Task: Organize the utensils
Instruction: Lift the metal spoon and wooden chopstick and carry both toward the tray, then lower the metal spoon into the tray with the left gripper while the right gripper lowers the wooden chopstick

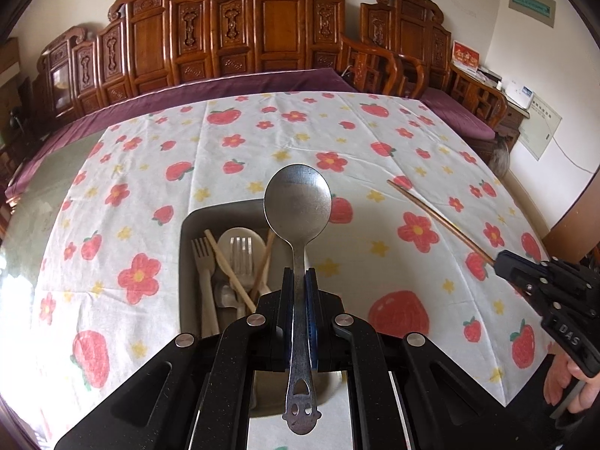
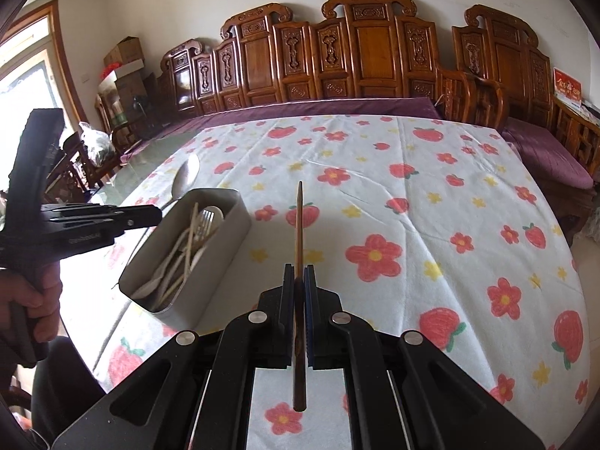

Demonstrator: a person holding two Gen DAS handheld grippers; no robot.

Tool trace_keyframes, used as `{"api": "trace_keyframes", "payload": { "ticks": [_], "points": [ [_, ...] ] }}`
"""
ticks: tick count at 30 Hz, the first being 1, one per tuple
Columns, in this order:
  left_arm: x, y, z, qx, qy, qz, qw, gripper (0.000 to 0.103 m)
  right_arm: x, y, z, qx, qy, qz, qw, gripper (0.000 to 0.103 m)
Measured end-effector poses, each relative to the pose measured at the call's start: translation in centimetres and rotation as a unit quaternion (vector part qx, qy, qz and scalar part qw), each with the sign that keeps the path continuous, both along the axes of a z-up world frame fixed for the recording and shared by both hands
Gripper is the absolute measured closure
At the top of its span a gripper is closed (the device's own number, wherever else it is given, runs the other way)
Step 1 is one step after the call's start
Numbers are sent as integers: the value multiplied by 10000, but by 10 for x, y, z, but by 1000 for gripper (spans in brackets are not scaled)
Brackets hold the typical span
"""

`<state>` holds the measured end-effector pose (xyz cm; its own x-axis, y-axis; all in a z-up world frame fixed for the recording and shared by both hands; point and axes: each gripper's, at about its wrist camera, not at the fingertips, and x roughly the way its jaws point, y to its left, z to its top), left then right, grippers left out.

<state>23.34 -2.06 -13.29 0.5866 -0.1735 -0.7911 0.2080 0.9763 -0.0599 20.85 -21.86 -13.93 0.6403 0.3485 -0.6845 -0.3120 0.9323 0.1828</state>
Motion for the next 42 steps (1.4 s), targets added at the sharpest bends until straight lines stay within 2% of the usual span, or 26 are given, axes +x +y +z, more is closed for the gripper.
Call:
{"api": "trace_keyframes", "payload": {
  "ticks": [8, 16, 19, 27, 34, 42],
  "points": [
    [24, 33, -30, -40, 266, 163, 9995, 98, 13, 36, 7, 78, 50, 267, 9996, 97],
    [35, 43, -69, 81, 562, 188, 9982, 98, 20, 86, 2, 125, 145, 713, 9973, 97],
    [33, 49, -74, 78, 605, 236, 9979, 97, 21, 99, -4, 130, 218, 801, 9965, 97],
    [16, 74, -44, -100, 258, 415, 9988, 96, 30, 130, -25, 99, 400, 864, 9954, 97],
    [-9, 92, -14, -67, -41, 514, 9986, 96, 43, 150, -41, 107, 518, 758, 9957, 97],
    [-31, 105, 0, -42, -192, 660, 9976, 96, 55, 168, -61, 139, 715, 833, 9939, 96]
  ]
}}
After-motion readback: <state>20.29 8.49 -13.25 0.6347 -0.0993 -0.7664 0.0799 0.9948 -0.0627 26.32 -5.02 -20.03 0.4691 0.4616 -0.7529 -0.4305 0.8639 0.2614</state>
